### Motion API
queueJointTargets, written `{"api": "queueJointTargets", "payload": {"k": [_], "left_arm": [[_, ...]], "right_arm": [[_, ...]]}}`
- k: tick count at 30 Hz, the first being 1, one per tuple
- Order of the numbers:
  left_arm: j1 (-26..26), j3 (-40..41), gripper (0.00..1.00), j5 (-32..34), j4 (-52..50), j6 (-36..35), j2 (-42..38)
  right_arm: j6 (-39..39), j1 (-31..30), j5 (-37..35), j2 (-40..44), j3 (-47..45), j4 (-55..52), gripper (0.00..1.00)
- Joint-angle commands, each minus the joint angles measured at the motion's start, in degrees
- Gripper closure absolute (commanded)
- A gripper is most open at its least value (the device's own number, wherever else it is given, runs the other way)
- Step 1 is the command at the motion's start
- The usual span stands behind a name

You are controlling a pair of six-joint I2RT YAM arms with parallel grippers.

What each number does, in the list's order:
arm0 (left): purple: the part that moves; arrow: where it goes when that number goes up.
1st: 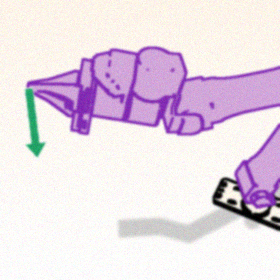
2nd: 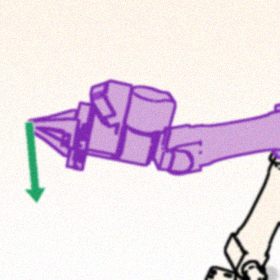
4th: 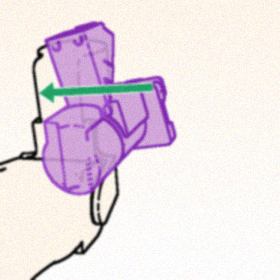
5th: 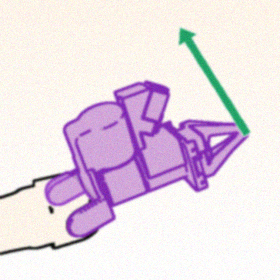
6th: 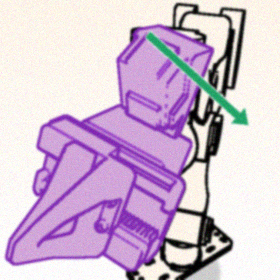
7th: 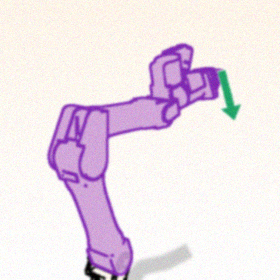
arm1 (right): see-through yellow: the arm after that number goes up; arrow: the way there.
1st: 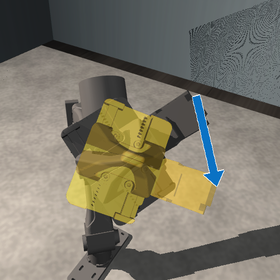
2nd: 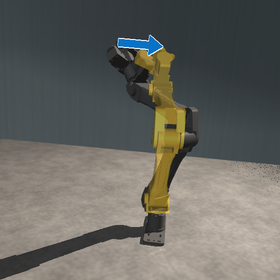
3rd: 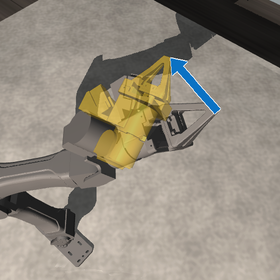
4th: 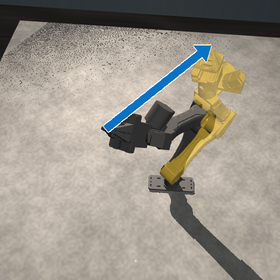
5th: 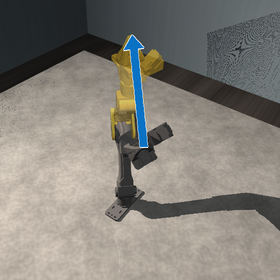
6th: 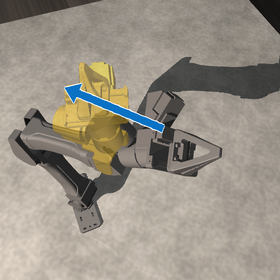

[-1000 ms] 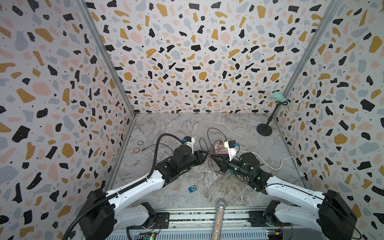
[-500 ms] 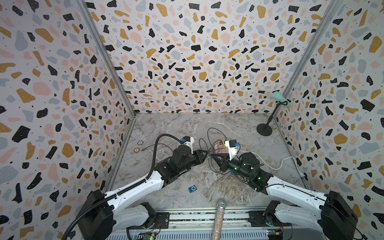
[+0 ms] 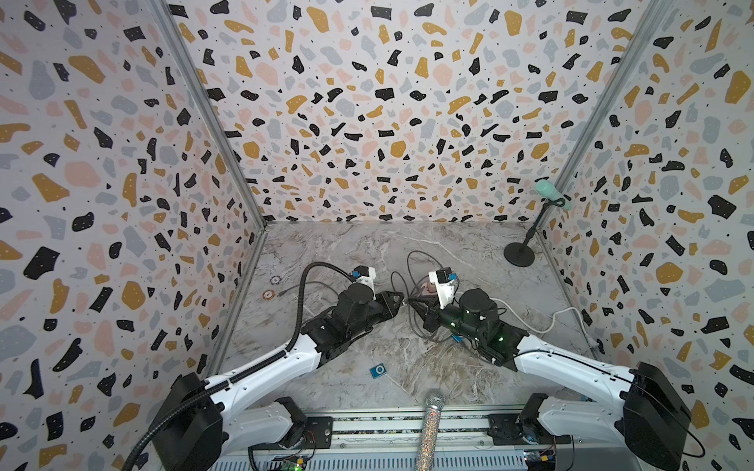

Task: Charge mp3
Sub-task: Insert the charging cable into the MP3 player.

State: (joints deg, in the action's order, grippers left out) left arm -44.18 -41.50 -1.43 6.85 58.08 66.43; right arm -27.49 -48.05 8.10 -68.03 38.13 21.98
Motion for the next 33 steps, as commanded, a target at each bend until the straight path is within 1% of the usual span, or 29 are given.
{"api": "queueJointTargets", "payload": {"k": [1, 4, 7, 15, 19, 20, 22, 23, 24, 27, 30, 33], "left_arm": [[-1.1, -1.0, 0.78, -5.5, 7.1, 0.0, -2.5], [-1.1, -1.4, 0.79, -6.6, 7.1, -0.7, -2.5], [-1.2, -2.1, 0.79, -8.2, 9.3, -1.7, -2.3], [-1.7, -3.8, 0.79, -9.0, 10.5, -2.4, -1.9], [-1.8, -4.9, 0.79, -8.4, 8.9, -3.5, -2.0], [-1.9, -5.2, 0.79, -7.7, 8.0, -4.0, -1.9], [-1.9, -6.2, 0.79, -5.3, 2.8, -5.8, -1.5], [-1.9, -6.5, 0.79, -3.7, 0.7, -6.5, -1.2], [-1.9, -6.9, 0.79, -1.8, -1.8, -7.0, -0.9], [-1.7, -8.0, 0.79, 4.1, -7.3, -10.0, 0.4], [-1.0, -11.3, 0.79, 10.8, -15.5, -13.5, 2.4], [0.1, -15.1, 0.78, 18.2, -23.5, -17.8, 4.6]], "right_arm": [[3.6, -0.5, -1.5, -2.6, 0.8, -9.2, 1.00], [3.5, -0.5, -0.7, -3.0, 0.7, -9.3, 1.00], [3.4, -0.5, 0.1, -3.5, 0.5, -8.7, 1.00], [4.1, -0.5, 4.0, -7.4, 1.2, -7.7, 1.00], [4.0, -0.5, 4.8, -9.1, 1.3, -7.3, 1.00], [4.0, -0.5, 5.0, -9.2, 1.4, -7.3, 0.97], [4.1, -0.5, 5.7, -8.6, 1.5, -7.1, 0.88], [4.2, -0.5, 6.0, -8.2, 1.6, -7.1, 0.82], [4.3, -0.5, 6.2, -7.5, 1.8, -7.2, 0.77], [4.8, -0.5, 7.0, -5.8, 3.0, -8.7, 0.65], [5.1, -0.5, 8.8, -4.6, 4.7, -10.6, 0.55], [5.2, -0.5, 11.6, -3.6, 6.2, -12.4, 0.51]]}}
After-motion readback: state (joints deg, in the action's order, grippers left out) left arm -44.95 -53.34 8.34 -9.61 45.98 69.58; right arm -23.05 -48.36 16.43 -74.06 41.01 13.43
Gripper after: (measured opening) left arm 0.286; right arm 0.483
